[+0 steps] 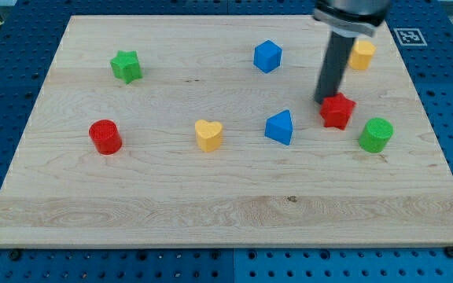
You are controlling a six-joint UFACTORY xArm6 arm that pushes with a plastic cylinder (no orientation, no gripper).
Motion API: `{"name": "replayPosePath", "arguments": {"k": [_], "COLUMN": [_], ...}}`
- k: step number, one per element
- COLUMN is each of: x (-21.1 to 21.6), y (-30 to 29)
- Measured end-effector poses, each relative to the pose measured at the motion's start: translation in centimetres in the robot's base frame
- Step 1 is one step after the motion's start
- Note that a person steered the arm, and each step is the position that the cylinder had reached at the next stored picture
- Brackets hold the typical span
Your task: Place the red star above the green circle
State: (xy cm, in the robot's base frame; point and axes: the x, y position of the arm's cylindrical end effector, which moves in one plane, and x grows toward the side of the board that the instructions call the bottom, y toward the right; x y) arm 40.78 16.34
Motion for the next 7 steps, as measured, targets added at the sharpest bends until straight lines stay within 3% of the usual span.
{"name": "replayPosePath", "arguments": {"k": [2,4,5,7], "x": [-0.1,-1.1,0.2,4.7], "y": [0.9,-4.8,-5.7,-1.7]}}
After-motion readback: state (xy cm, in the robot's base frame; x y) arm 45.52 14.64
